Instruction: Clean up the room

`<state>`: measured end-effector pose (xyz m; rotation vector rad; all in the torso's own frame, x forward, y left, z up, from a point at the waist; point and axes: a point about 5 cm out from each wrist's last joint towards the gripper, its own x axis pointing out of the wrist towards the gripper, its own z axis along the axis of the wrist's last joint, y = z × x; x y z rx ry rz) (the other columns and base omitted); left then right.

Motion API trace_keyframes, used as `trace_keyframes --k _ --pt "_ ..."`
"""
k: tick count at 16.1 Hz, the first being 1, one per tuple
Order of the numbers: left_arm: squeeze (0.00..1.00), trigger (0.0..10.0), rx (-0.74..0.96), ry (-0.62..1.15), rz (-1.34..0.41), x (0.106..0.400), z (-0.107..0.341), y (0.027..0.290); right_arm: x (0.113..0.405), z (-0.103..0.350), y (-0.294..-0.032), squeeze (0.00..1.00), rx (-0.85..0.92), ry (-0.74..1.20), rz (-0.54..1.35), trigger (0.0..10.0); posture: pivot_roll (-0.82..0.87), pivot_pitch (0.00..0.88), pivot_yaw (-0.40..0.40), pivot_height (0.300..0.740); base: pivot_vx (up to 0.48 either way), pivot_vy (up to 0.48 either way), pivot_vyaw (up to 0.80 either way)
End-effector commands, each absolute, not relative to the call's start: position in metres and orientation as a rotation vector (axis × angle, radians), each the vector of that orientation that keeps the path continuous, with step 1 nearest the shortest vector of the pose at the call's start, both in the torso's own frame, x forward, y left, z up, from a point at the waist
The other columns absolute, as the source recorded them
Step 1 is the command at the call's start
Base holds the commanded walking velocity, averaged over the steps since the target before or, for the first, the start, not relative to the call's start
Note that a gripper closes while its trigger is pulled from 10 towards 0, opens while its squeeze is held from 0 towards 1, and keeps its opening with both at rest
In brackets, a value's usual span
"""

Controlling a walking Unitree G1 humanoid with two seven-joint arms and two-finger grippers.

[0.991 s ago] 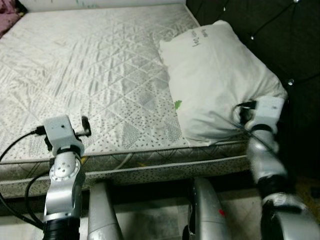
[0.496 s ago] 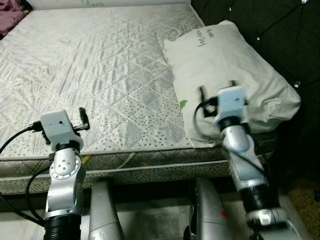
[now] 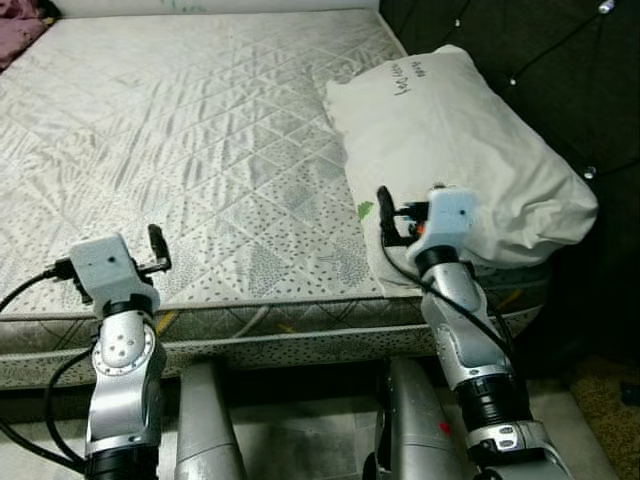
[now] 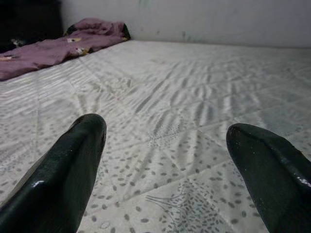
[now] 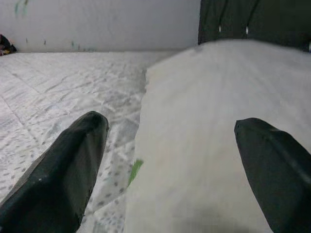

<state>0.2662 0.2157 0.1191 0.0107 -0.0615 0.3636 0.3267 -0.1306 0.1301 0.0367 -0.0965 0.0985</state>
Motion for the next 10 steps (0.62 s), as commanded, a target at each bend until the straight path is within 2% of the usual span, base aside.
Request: trace_keyframes --k 1,2,4,10 --pt "0.0 10.0 0.016 -0.076 0.339 0.268 0.122 0.212 0.328 0.134 -0.128 0.93 0.032 -0.109 0.128 10.0 -0.06 0.0 -0.021 0.507 0.0 0.0 0.0" --pt "0.0 10.0 0.015 -0.072 0.327 0.269 0.121 0.21 0.327 0.136 -0.123 0.02 0.015 -0.124 0.165 10.0 -0.06 0.0 -0.019 0.507 0.0 0.0 0.0" --pt "0.0 10.0 0.014 -0.07 0.312 0.27 0.12 0.208 0.327 0.139 -0.12 0.0 0.024 -0.14 0.179 10.0 -0.07 0.0 -0.022 0.507 0.0 0.0 0.0" --pt "0.0 10.0 -0.001 -0.048 0.289 0.273 0.115 0.2 0.336 0.152 -0.105 0.0 0.071 -0.168 0.232 10.0 -0.06 0.0 -0.037 0.511 0.0 0.0 -0.48"
